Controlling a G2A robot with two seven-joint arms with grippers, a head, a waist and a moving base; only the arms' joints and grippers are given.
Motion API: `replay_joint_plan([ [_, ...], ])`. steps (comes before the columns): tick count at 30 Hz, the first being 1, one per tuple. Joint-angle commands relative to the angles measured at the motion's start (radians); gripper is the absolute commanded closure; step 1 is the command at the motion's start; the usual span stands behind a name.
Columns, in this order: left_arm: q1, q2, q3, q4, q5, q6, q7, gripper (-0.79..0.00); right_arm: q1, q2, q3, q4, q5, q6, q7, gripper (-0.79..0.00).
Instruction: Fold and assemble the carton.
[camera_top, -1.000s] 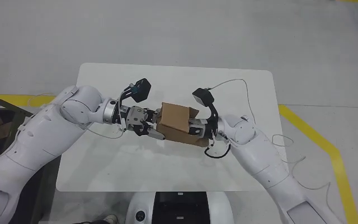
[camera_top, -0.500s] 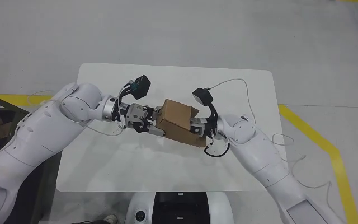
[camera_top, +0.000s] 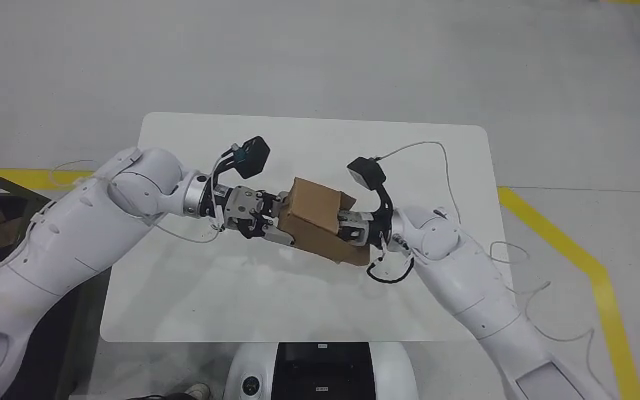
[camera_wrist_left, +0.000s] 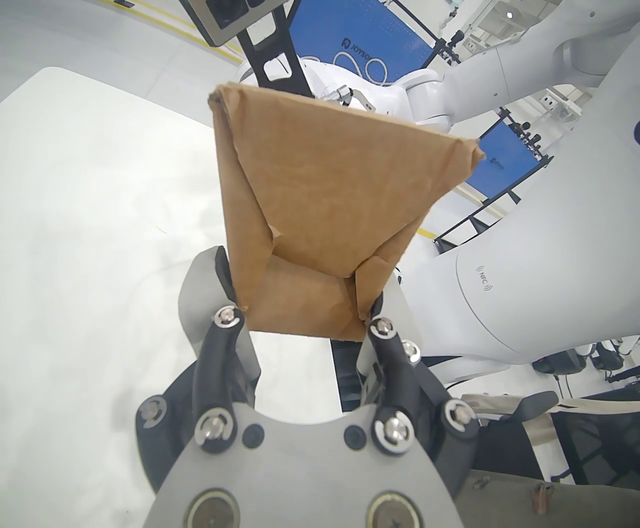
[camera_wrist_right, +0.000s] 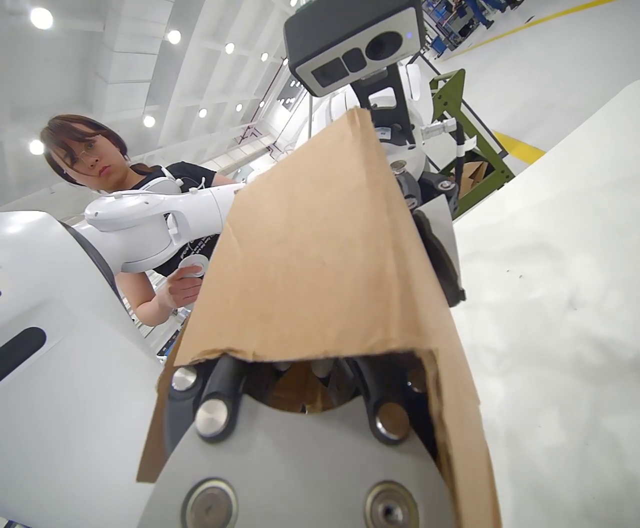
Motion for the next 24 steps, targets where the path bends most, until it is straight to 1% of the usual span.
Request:
replay_joint_plan([
  [1,-0.006,0.001,0.004,-0.001,-0.001,-0.001,0.001,-0.514,0.005,-0.005,-0.012,0.009,0.008,-0.007,-0.016,0.0],
  [2,-0.01,0.001,0.005,-0.001,-0.002,-0.002,0.002,-0.69,0.008,-0.008,-0.019,0.015,0.01,-0.012,-0.023,0.0],
  [3,-0.014,0.002,0.006,0.001,-0.004,-0.002,0.002,-0.785,0.011,-0.011,-0.026,0.022,0.013,-0.017,-0.032,0.0],
  [13,-0.048,0.013,0.002,0.003,-0.032,-0.014,0.014,-0.785,0.041,-0.041,-0.083,0.077,0.116,-0.113,-0.091,0.0],
  [18,-0.053,0.019,-0.008,-0.002,-0.09,-0.015,0.015,-0.785,0.061,-0.061,-0.12,0.107,0.207,-0.166,-0.101,0.0],
  [24,-0.055,0.028,-0.033,-0.008,-0.163,-0.015,0.015,-0.785,0.084,-0.076,-0.144,0.136,0.267,-0.186,-0.12,0.0],
])
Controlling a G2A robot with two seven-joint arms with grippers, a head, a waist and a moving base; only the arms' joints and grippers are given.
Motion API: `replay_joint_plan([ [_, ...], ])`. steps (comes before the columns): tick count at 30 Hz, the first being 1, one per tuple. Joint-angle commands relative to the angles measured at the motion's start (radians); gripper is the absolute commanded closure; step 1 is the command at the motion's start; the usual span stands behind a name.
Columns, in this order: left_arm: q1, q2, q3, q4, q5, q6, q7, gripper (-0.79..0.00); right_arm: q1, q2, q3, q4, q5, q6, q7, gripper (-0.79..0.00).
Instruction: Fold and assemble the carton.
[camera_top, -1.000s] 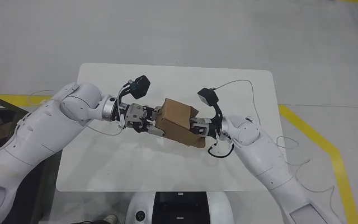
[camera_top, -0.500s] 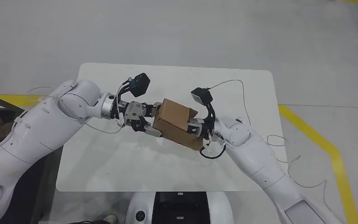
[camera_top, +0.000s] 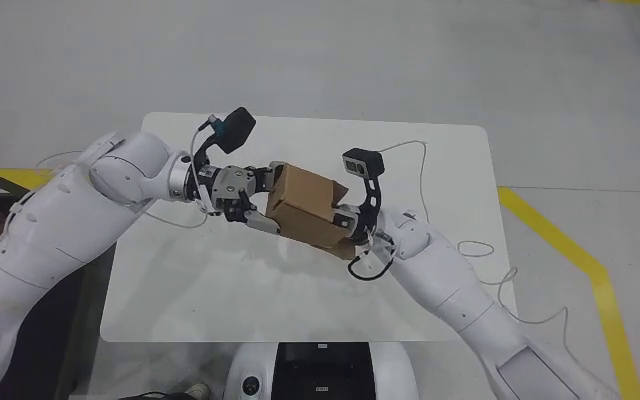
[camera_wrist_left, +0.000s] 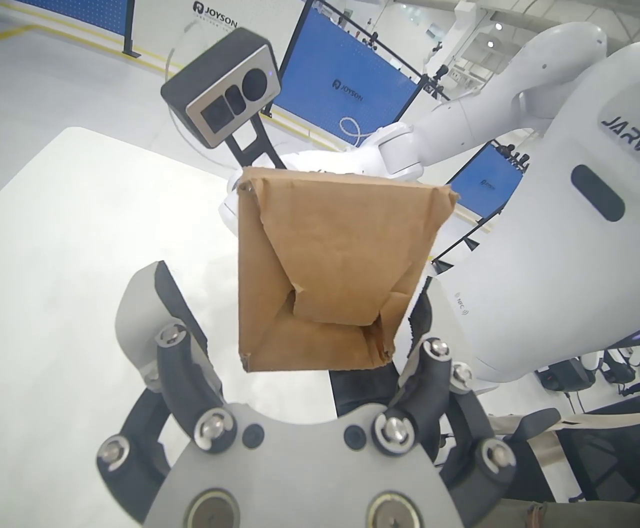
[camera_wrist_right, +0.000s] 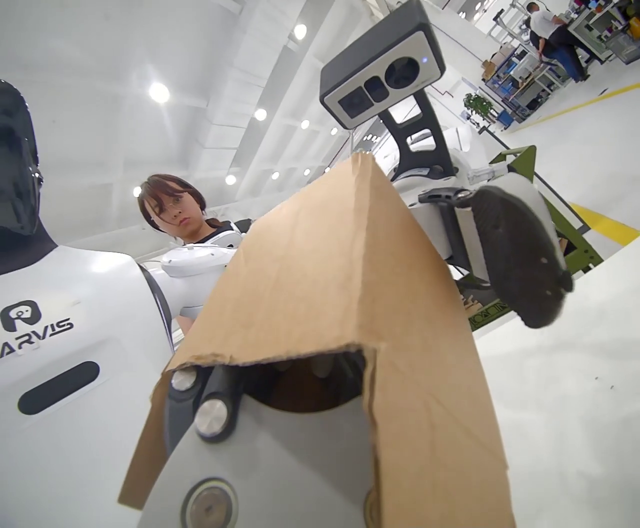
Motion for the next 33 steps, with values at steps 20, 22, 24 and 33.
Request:
replay_joint_plan([
  [20,0.099,0.035,-0.163,0.038,-0.022,0.056,0.038,-0.785,-0.02,0.034,-0.011,-0.081,0.073,0.009,0.009,0.0],
  [22,0.101,0.029,-0.163,0.024,0.0,0.061,0.041,-0.785,-0.013,0.033,-0.022,-0.079,0.069,0.005,0.005,0.0],
  [24,0.102,0.023,-0.165,0.014,0.026,0.066,0.046,-0.785,-0.008,0.032,-0.032,-0.075,0.069,0.0,0.0,0.0],
  [33,0.111,0.004,-0.176,-0.004,0.123,0.071,0.055,-0.785,0.005,0.027,-0.054,-0.054,0.104,0.011,0.011,0.0],
])
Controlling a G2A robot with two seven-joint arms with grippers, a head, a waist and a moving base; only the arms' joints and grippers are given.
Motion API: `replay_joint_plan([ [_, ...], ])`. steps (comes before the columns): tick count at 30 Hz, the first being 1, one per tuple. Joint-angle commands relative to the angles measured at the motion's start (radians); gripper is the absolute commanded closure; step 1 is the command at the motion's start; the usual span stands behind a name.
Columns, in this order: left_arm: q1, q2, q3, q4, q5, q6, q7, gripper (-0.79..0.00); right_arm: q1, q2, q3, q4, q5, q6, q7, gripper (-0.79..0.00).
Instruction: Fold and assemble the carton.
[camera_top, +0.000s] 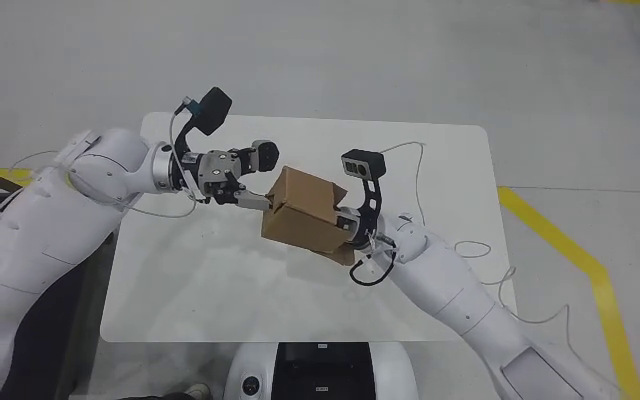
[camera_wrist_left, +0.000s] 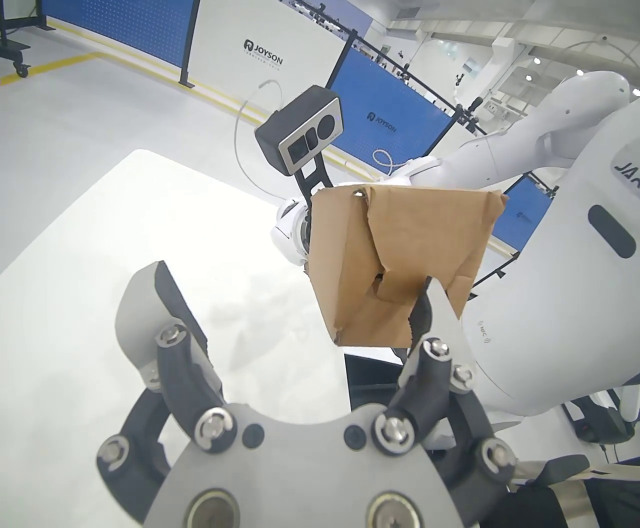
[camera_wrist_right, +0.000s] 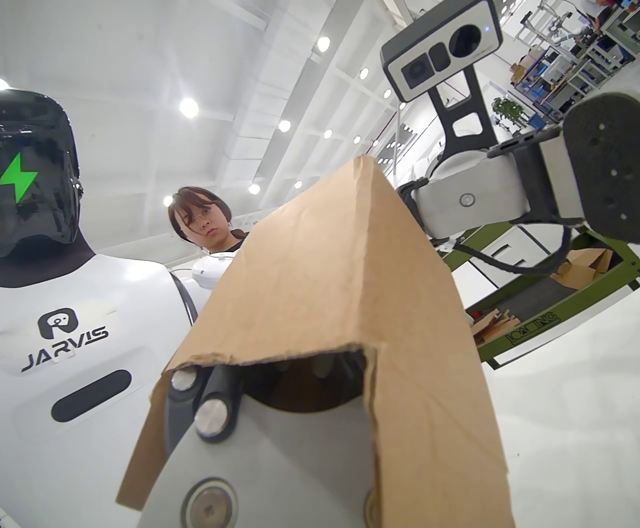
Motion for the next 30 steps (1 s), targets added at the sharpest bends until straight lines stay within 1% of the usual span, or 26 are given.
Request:
replay_joint_plan([
  [1,0.003,-0.002,-0.004,0.0,0.01,0.001,0.003,-0.785,0.002,-0.001,-0.001,0.005,0.007,0.006,0.006,0.0],
  [13,0.021,-0.019,-0.031,-0.008,0.067,0.007,0.036,-0.785,0.016,-0.014,0.001,0.036,0.021,0.049,0.046,0.0],
  [30,0.012,-0.051,-0.037,-0.007,0.093,0.035,0.018,-0.785,0.013,-0.031,0.028,0.07,0.025,0.077,0.077,0.0],
])
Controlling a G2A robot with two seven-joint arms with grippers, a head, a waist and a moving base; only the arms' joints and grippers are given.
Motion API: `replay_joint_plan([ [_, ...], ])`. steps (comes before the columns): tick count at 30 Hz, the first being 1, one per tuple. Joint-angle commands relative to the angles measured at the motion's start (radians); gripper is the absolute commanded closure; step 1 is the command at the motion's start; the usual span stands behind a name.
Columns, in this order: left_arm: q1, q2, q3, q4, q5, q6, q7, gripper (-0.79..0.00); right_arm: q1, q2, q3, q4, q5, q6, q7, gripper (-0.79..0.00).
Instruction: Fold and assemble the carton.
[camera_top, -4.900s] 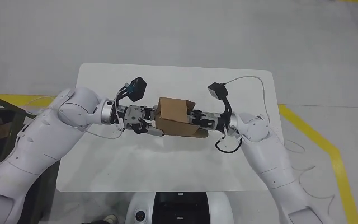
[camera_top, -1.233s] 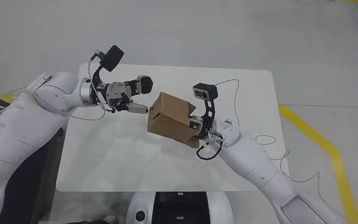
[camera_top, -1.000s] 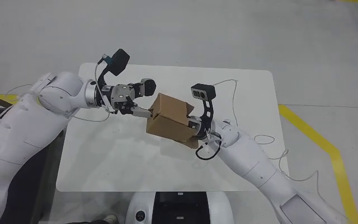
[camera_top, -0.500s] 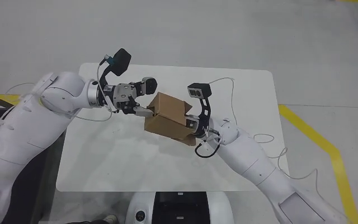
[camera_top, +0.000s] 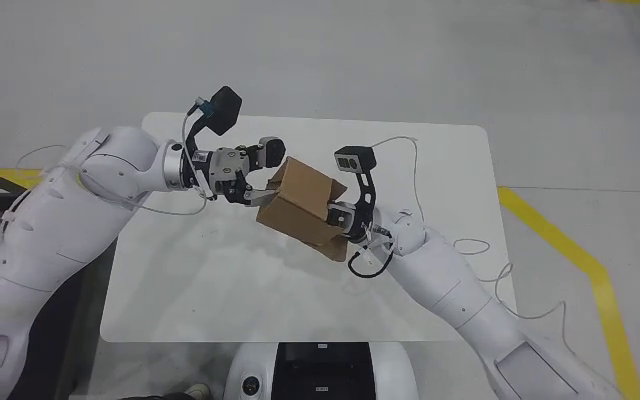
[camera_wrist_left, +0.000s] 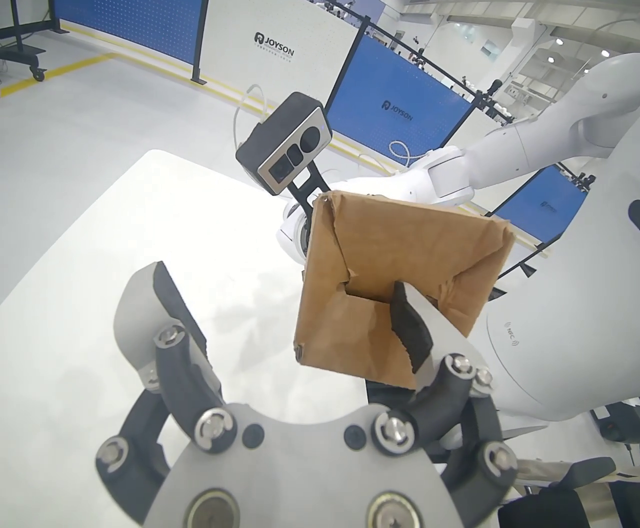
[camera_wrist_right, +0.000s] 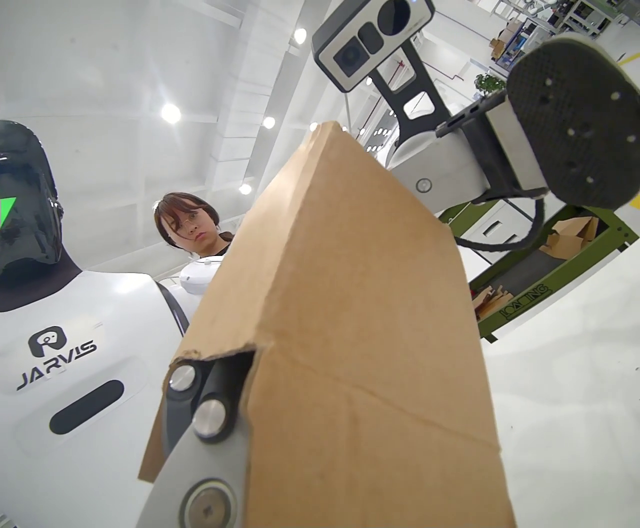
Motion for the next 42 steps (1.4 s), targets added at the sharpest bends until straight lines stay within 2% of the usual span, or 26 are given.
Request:
replay_joint_plan([
  [1,-0.001,-0.002,-0.003,-0.001,-0.001,0.0,0.0,-0.785,-0.004,0.0,0.005,-0.002,0.003,0.001,0.001,0.0],
  [17,0.06,0.014,-0.122,-0.013,-0.004,0.001,0.032,-0.785,-0.02,0.001,0.03,-0.03,0.053,0.0,0.0,0.0],
  [22,0.092,0.022,-0.142,-0.043,-0.084,-0.012,-0.014,-0.785,-0.028,0.006,0.039,-0.029,0.051,-0.003,-0.003,0.0],
  [30,0.103,0.03,-0.142,-0.069,-0.189,-0.006,-0.156,-0.785,-0.04,0.014,0.042,-0.044,0.033,-0.002,-0.002,0.0],
  [42,0.083,0.004,-0.084,-0.09,-0.147,0.017,-0.194,-0.785,-0.044,0.009,0.024,-0.07,-0.008,-0.008,-0.008,0.0],
])
